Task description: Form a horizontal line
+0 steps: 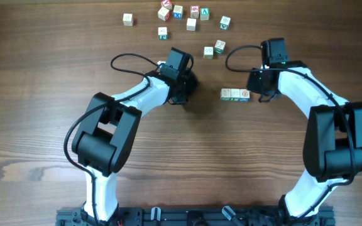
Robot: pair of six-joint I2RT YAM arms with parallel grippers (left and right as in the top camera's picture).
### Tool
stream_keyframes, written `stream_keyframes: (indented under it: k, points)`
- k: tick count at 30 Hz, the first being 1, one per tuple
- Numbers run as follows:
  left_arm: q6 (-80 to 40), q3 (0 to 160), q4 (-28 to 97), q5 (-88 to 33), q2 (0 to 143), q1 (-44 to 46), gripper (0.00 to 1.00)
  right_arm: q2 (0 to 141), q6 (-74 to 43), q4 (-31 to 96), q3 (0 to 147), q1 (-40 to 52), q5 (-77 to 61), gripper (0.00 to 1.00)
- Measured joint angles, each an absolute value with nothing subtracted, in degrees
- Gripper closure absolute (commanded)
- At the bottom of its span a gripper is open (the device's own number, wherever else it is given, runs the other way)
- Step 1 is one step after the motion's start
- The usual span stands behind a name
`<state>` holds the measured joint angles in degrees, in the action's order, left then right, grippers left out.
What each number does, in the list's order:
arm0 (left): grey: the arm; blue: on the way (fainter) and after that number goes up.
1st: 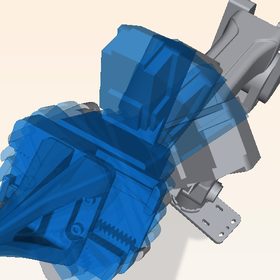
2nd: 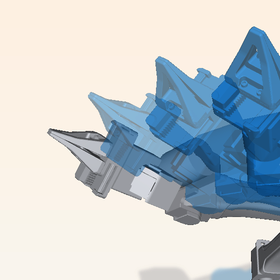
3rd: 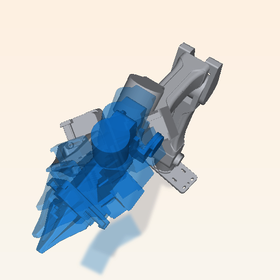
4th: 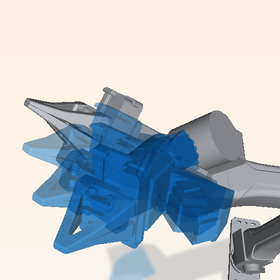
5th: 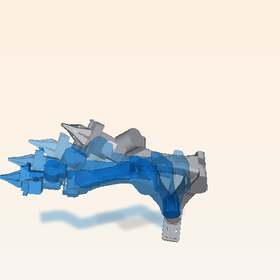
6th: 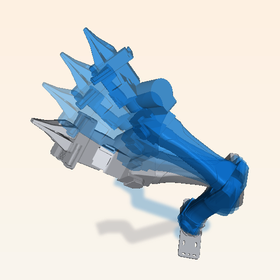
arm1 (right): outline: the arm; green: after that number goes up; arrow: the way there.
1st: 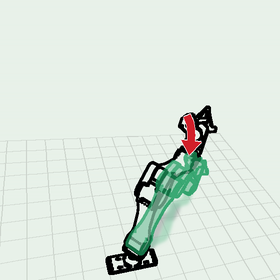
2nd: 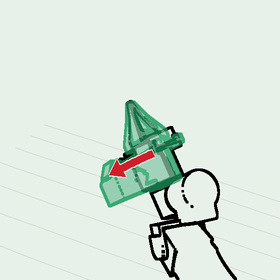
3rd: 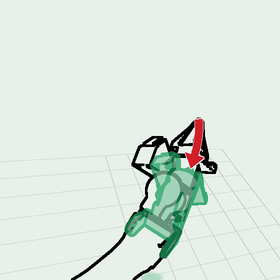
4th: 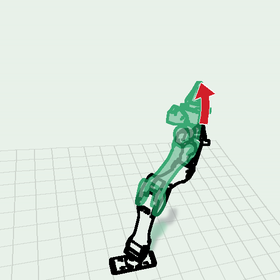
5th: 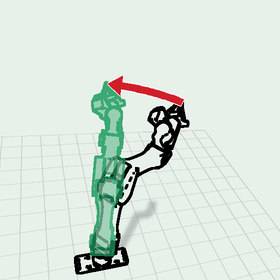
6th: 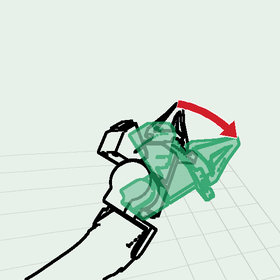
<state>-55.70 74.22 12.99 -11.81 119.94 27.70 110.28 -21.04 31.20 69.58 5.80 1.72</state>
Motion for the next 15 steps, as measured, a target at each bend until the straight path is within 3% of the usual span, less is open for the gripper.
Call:
stream_keyframes:
  k: [8,15]
  points:
    - [-55.70,74.22,12.88,-11.81,119.94,27.70,0.96,110.32,-26.81,46.11,69.91,5.52,4.78,0.96]
    - [-55.70,74.19,12.86,-11.81,119.96,27.70,0.96,110.32,-21.67,50.30,69.91,5.52,-2.52,0.96]
